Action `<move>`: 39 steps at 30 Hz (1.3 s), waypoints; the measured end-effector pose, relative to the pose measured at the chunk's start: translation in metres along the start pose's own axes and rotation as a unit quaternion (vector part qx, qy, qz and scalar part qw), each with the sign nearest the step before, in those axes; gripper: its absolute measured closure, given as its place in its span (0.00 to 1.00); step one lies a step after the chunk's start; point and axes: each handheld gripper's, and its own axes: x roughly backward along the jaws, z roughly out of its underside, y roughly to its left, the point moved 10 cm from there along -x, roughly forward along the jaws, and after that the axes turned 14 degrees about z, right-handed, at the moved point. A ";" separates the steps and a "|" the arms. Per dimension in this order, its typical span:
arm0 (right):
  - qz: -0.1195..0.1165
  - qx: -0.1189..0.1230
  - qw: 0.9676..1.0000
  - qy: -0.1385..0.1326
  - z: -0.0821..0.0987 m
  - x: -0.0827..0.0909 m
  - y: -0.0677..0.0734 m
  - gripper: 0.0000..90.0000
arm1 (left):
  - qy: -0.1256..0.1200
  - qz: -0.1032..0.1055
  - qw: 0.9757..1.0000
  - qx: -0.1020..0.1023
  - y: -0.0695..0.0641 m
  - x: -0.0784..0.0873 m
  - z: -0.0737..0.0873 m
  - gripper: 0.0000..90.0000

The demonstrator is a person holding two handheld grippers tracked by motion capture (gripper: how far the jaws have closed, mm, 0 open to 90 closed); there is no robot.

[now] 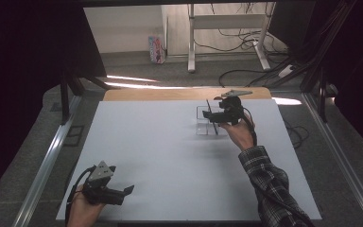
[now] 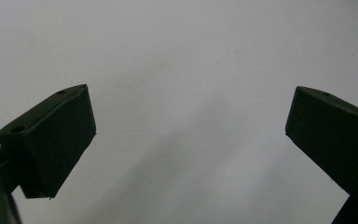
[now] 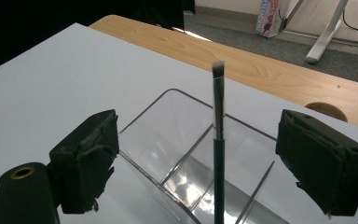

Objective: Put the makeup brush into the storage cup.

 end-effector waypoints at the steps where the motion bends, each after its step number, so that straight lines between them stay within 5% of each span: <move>1: -0.001 -0.001 1.000 0.001 0.000 0.001 0.001 0.13 | 0.000 0.000 1.000 0.000 0.000 0.000 0.000 0.02; 39: -0.011 0.047 0.998 0.032 0.025 0.041 0.015 0.04 | 0.004 0.002 1.000 -0.001 -0.001 -0.002 0.000 0.02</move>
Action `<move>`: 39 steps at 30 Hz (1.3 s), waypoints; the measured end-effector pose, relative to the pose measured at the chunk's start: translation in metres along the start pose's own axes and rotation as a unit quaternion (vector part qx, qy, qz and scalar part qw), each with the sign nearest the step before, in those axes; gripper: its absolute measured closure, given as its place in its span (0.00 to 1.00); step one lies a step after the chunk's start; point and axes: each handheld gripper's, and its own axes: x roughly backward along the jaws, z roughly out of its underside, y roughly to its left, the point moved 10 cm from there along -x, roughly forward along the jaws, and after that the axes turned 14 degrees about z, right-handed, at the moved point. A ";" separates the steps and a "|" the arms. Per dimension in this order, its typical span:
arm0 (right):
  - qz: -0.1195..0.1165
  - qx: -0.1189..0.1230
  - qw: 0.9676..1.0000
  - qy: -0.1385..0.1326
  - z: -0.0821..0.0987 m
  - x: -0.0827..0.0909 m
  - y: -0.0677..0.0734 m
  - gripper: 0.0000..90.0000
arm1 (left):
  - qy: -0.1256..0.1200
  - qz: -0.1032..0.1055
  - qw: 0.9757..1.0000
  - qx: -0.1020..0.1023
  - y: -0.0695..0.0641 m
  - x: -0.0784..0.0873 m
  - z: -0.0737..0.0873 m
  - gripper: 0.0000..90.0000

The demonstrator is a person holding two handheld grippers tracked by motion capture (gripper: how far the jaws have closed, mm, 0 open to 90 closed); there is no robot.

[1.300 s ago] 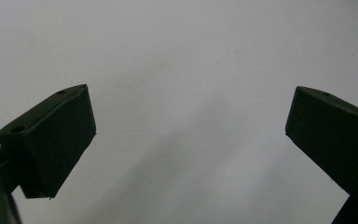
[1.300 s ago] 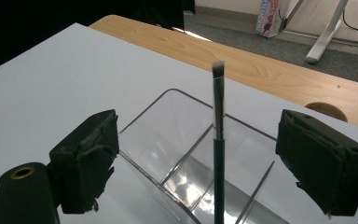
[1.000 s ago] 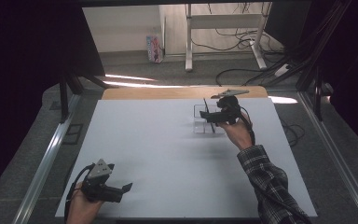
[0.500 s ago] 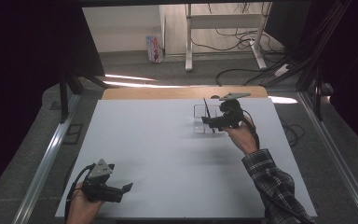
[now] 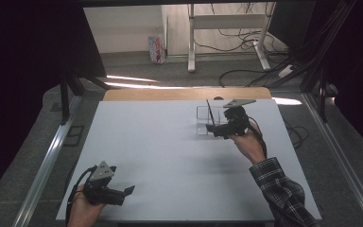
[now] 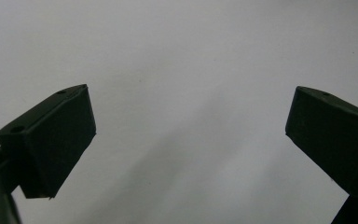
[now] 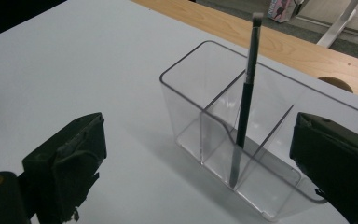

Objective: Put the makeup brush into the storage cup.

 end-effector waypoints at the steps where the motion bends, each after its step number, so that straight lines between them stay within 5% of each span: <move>1: -0.001 0.003 1.000 0.001 0.001 0.001 0.001 0.04 | 0.000 0.000 1.000 0.000 0.000 0.000 0.000 0.02; 39: -0.013 0.024 1.000 0.008 0.042 0.026 0.022 0.00 | -0.004 0.002 1.000 0.003 0.001 0.000 0.000 0.00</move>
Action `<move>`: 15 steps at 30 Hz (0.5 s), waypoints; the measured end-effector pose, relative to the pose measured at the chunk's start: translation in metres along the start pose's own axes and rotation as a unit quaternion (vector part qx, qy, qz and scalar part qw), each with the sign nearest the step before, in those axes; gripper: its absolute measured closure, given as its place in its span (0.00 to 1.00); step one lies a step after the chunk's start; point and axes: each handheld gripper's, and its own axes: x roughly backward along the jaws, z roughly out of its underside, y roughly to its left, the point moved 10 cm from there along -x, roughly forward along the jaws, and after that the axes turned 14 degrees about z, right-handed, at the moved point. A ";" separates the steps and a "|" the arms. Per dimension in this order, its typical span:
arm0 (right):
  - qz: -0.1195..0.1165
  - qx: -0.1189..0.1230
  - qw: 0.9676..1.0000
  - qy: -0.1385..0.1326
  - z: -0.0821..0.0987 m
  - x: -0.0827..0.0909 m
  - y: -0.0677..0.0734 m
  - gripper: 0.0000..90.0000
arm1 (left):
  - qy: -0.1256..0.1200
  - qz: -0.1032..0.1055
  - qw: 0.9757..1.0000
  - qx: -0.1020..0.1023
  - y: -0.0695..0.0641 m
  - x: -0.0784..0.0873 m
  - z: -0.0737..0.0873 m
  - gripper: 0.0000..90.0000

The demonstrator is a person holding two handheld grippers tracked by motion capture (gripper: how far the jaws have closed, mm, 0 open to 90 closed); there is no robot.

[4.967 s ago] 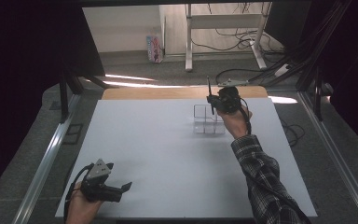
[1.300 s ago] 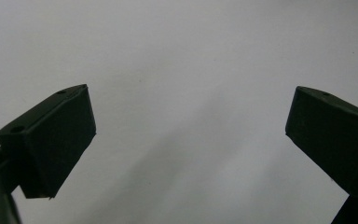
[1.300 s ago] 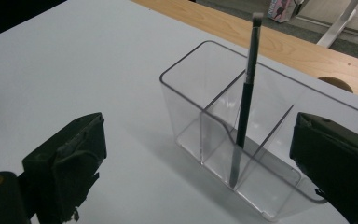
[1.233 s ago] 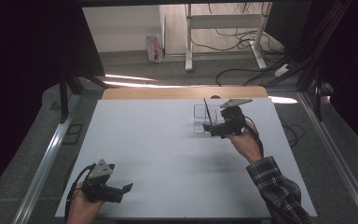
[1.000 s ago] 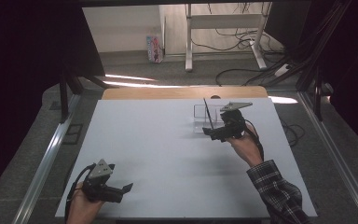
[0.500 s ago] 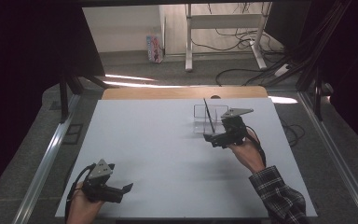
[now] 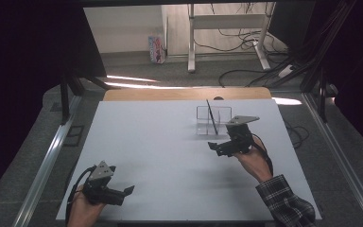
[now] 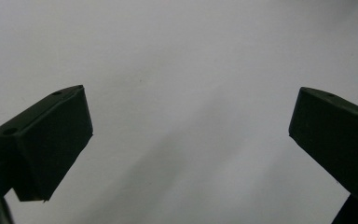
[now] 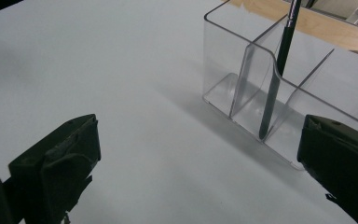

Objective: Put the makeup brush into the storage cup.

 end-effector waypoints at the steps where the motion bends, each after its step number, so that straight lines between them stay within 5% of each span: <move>1: 0.000 0.000 1.000 0.000 0.001 0.001 0.000 0.00 | 0.000 0.000 1.000 0.000 0.000 0.000 0.000 0.00; 15: -0.008 -0.002 1.000 0.001 0.012 0.015 0.006 0.00 | 0.005 -0.002 1.000 -0.003 0.000 -0.001 0.001 0.00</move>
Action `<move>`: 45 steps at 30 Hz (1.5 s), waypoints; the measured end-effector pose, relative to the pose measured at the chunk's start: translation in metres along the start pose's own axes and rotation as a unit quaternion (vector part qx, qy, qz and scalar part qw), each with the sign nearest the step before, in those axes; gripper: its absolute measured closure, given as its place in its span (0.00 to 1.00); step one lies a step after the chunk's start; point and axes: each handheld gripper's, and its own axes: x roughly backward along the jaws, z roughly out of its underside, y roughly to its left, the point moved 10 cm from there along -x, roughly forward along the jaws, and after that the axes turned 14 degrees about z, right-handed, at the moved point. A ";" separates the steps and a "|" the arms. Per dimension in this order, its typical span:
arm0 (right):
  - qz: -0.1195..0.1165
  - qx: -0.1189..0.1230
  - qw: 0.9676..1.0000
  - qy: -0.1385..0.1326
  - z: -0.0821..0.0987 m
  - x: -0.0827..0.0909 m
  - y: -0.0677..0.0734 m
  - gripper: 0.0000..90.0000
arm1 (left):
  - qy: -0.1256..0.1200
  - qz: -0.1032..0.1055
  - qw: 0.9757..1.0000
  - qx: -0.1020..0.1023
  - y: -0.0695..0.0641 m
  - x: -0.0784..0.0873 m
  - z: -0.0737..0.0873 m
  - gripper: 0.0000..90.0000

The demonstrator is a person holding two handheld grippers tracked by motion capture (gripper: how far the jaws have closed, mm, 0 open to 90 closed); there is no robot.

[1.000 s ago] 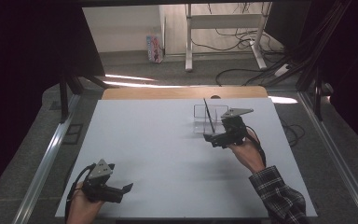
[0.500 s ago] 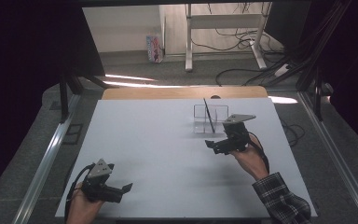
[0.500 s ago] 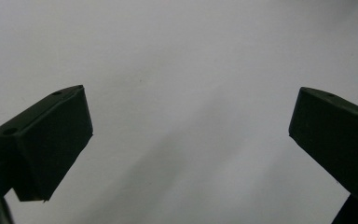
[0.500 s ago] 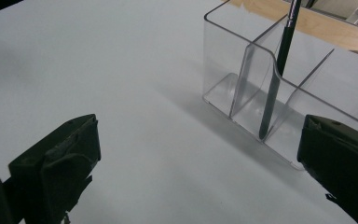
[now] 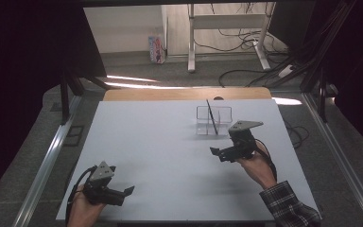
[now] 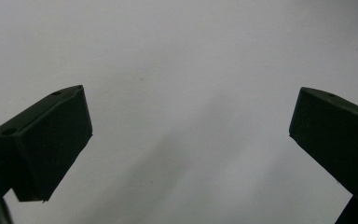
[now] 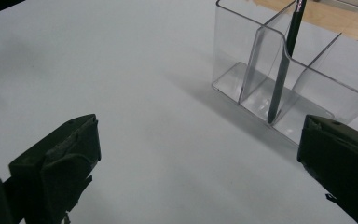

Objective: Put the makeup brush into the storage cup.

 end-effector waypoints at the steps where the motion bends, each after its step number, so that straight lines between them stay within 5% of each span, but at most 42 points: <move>1: 0.001 0.001 1.000 -0.001 0.001 0.001 0.000 0.00 | 0.000 -0.001 1.000 0.000 0.000 0.000 0.000 0.00; 24: 0.003 0.009 1.000 0.018 0.027 0.016 0.004 0.00 | 0.005 -0.024 1.000 -0.009 0.005 0.006 0.002 0.00; 45: 0.019 0.026 0.999 0.032 0.049 0.034 0.007 0.00 | -0.001 -0.021 1.000 -0.003 0.006 0.007 0.002 0.00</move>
